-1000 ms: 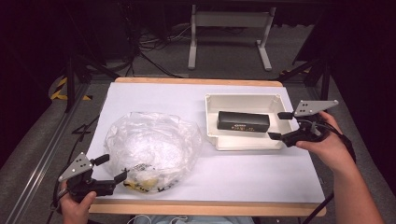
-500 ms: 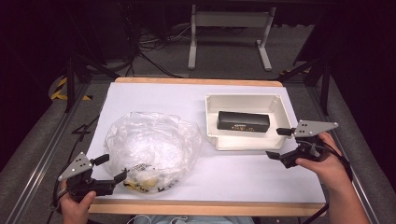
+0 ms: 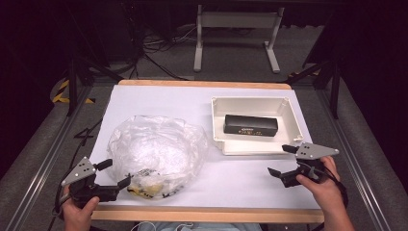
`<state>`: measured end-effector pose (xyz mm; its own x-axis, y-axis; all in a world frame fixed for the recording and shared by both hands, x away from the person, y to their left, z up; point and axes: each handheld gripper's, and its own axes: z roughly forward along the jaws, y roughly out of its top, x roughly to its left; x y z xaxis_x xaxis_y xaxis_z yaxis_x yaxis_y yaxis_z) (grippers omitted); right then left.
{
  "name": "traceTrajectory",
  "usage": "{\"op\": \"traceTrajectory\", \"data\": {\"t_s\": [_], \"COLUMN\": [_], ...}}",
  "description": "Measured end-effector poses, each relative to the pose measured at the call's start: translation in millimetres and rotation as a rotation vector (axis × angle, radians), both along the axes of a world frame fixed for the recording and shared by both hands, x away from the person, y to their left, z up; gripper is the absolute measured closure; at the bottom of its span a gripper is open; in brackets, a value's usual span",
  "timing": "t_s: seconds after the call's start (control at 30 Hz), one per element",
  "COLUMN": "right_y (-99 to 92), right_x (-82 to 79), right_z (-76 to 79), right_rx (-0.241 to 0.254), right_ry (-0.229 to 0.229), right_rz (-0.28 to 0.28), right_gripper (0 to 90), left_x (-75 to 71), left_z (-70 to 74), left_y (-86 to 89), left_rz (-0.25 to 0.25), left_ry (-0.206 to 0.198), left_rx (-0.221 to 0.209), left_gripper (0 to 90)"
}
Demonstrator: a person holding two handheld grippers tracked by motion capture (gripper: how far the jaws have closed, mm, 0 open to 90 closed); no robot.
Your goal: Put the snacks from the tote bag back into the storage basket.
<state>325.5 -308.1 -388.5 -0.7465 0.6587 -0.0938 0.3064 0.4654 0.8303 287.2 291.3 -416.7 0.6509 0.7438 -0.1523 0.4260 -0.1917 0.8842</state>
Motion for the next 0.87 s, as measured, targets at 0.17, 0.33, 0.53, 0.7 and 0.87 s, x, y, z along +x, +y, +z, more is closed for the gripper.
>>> {"op": "traceTrajectory", "data": {"t_s": [0.17, 0.33, 0.53, 0.7, 0.87], "right_y": [0.0, -4.2, -3.8, -4.9, -3.3], "right_x": [1.6, 1.1, -0.6, 0.7, 0.1], "right_z": [-19.6, -34.3, -43.3, -46.0, -45.1], "right_rx": [0.008, 0.093, 0.050, 0.070, 0.050], "right_ry": [-0.008, 0.005, 0.013, 0.031, 0.024], "right_rz": [-0.060, -0.139, -0.174, -0.173, -0.175], "right_gripper": [5.6, 5.6, 5.2, 4.5, 4.5], "left_x": [0.7, 2.3, 5.3, 8.5, 7.5], "left_z": [-1.0, -3.3, -6.3, -10.1, -11.2], "left_y": [0.4, -1.2, 3.0, 8.2, 11.5], "left_rz": [-0.006, -0.011, 0.000, 0.003, -0.024], "left_ry": [0.001, 0.013, 0.026, 0.037, 0.006], "left_rx": [0.005, -0.015, -0.060, -0.104, -0.129], "left_gripper": [6.6, 6.2, 5.1, 3.7, 2.7]}}
